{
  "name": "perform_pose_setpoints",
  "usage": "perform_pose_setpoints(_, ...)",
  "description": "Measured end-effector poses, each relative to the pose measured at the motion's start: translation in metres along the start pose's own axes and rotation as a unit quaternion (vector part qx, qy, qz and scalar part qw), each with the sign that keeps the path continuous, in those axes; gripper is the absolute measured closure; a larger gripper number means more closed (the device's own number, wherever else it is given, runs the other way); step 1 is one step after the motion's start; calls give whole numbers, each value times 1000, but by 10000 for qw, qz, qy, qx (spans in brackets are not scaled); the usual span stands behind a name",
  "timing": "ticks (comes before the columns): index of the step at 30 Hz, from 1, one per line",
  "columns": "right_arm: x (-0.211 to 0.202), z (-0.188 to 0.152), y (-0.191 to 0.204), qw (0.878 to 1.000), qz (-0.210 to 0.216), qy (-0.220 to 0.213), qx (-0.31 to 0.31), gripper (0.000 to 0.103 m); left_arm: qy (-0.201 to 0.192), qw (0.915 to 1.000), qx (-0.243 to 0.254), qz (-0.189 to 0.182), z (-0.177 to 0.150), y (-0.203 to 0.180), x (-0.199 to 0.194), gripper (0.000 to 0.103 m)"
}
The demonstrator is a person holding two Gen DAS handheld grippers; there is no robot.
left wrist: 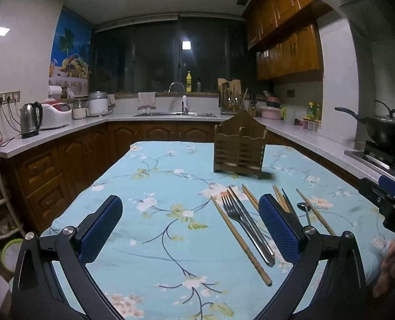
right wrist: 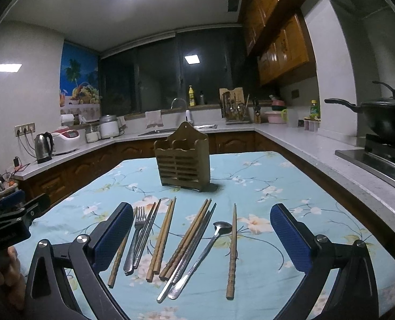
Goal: Organize utensils
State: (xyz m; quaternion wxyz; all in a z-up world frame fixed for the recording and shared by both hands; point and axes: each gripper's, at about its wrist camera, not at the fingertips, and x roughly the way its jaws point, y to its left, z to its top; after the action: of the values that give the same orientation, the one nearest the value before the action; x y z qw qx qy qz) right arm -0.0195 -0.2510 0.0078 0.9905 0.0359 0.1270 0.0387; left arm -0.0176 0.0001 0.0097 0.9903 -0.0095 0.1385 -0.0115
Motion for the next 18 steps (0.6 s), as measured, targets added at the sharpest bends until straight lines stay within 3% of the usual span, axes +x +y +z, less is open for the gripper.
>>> perform_pose_setpoints(18, 1, -2, 2, 10000, 0, 5, 0, 0, 49, 10000, -9, -59, -5, -1, 5, 0)
